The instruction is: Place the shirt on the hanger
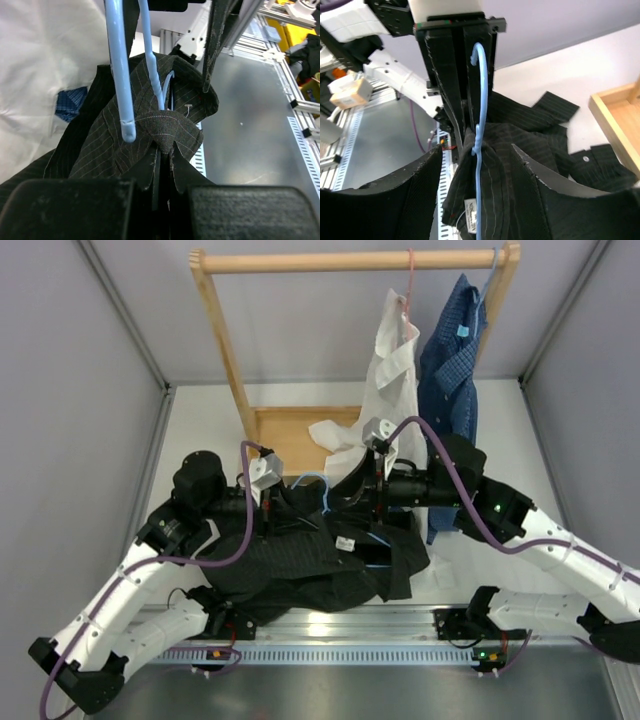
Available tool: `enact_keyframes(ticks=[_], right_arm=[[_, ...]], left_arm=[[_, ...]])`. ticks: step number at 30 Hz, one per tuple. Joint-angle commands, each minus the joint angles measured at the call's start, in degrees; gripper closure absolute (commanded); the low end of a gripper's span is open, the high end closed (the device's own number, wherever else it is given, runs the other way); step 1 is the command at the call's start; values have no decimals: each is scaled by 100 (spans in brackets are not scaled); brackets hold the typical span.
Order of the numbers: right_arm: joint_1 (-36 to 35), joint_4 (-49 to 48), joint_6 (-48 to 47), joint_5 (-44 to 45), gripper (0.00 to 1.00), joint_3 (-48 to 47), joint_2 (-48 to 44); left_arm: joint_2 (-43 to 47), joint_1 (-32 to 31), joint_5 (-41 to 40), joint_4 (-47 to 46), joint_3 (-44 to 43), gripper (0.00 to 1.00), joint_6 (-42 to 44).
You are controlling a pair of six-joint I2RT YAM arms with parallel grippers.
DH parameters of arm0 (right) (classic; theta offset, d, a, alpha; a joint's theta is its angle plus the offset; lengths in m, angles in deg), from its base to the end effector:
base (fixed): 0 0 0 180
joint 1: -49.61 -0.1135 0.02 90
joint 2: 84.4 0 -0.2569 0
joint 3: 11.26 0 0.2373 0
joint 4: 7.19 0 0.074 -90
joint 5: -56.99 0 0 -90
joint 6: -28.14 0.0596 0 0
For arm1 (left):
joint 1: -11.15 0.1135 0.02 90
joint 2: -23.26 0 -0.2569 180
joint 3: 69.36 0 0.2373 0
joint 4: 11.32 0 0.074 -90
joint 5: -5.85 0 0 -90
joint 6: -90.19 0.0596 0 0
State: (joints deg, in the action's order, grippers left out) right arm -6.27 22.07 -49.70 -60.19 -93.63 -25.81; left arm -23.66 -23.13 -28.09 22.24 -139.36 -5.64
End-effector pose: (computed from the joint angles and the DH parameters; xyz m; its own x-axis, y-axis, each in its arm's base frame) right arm 0.1063 0.2054 0.4163 -0.2612 -0.0515 -0.9639 -0.9580 0.1365 0.2523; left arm 0.1112 -0.1357 0.3747 -0.2499 0.1017 -0.9629 0.9682 0.0123 -0.2500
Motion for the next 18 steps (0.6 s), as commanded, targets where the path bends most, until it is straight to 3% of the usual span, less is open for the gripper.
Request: enact_keyframes(ticks=[1,5,8,9,12,14,15,18], right_arm=[[-37,-221,-74,-664,47,-461,196],[-28,-344,40,-727,52,-584,399],[-37,-555,163,-894,62,-558,496],[-29,-608,190,-1008,77,-532,513],[-37,-767,190,-1000,100,-444,487],[-28,-767,138,-869,100,-374,408],[-28,-767,111,-677,100,-330,364],[-28,-749,-12,-220,100,-163,180]], left_arm=[[-28,-17,609,-582,-55,100,82],[-151,-17,643,-591,-81,100,2],[-213,-17,670,-591,-90,100,-15],[-221,-17,644,-591,-81,100,-24],[-204,-26,609,-582,-72,100,-33],[-169,-26,521,-591,-72,99,-42],[-125,-17,364,-582,-72,97,-42],[59,-17,-458,-433,-142,62,-15]])
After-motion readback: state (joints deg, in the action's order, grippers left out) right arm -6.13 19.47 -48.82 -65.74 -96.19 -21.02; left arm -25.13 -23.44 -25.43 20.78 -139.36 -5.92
